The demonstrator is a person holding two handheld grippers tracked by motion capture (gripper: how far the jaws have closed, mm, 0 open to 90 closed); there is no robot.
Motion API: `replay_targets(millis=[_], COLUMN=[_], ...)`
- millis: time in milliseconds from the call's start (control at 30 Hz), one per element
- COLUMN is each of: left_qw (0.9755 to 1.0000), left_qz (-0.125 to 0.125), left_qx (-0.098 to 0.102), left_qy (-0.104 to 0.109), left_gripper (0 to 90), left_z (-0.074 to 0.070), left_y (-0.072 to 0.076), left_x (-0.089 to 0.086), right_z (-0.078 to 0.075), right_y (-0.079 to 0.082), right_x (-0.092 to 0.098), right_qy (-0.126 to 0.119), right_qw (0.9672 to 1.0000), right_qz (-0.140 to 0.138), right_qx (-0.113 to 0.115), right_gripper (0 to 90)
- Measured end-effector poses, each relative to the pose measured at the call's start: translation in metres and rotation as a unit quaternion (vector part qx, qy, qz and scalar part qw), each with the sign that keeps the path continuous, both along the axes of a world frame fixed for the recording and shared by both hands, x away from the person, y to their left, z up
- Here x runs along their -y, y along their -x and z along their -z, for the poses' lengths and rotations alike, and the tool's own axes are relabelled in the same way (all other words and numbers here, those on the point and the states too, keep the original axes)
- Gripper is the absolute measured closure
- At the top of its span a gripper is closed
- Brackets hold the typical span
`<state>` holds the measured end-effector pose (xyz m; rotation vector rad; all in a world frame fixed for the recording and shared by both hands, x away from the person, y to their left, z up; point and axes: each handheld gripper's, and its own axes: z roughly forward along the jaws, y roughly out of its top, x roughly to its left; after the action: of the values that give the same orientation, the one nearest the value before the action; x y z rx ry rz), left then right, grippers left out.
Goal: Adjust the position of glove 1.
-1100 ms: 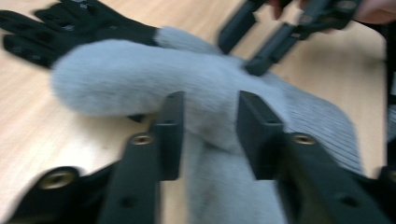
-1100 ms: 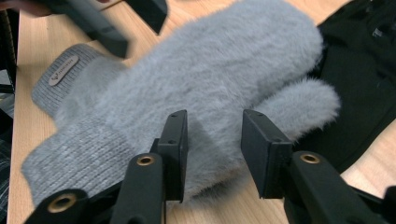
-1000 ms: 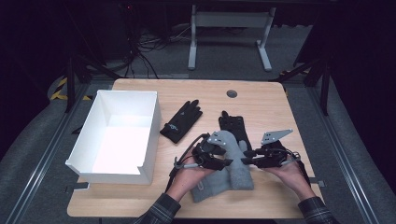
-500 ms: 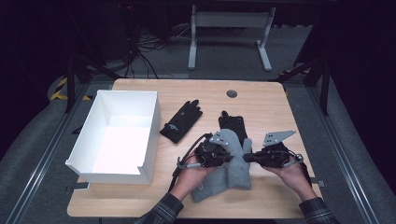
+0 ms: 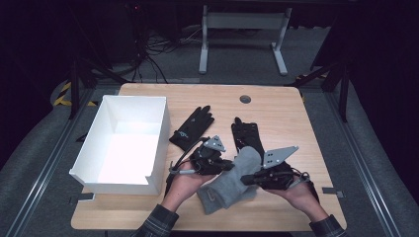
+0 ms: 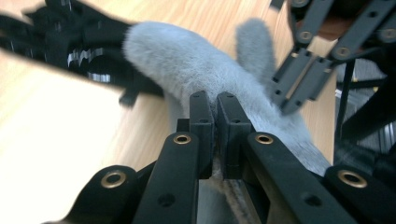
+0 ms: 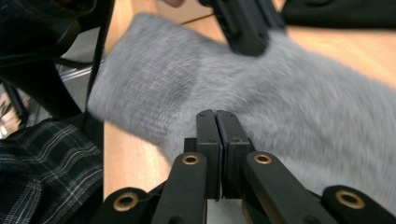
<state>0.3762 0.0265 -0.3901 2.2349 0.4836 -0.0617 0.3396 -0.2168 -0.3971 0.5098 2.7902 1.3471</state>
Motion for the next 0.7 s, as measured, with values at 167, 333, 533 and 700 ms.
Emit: replay_targets(millis=[167, 333, 533, 700], left_qw=[0.9998, 0.9998, 0.9996, 0.9994], left_qz=[0.002, -0.011, -0.027, -0.033], left_qx=[-0.017, -0.012, 0.006, 0.004], left_qy=[-0.013, 0.007, 0.009, 0.006], left_gripper=[84.9, 71.7, 53.2, 48.1], left_z=[0.016, 0.012, 0.007, 0.009], left_y=[-0.002, -0.002, 0.013, 0.027], left_x=[-0.003, -0.013, -0.026, -0.037], right_z=[0.013, 0.014, -0.002, 0.003], right_y=[-0.001, -0.005, -0.021, -0.047], right_x=[-0.016, -0.012, 0.018, 0.042], right_qy=[0.023, 0.013, -0.009, -0.004], right_qw=[0.9996, 0.9998, 0.9979, 0.9925], right_qz=[-0.011, -0.002, 0.063, 0.122], right_qx=[-0.011, -0.017, 0.013, 0.012], right_gripper=[89.3, 73.9, 66.8, 63.9])
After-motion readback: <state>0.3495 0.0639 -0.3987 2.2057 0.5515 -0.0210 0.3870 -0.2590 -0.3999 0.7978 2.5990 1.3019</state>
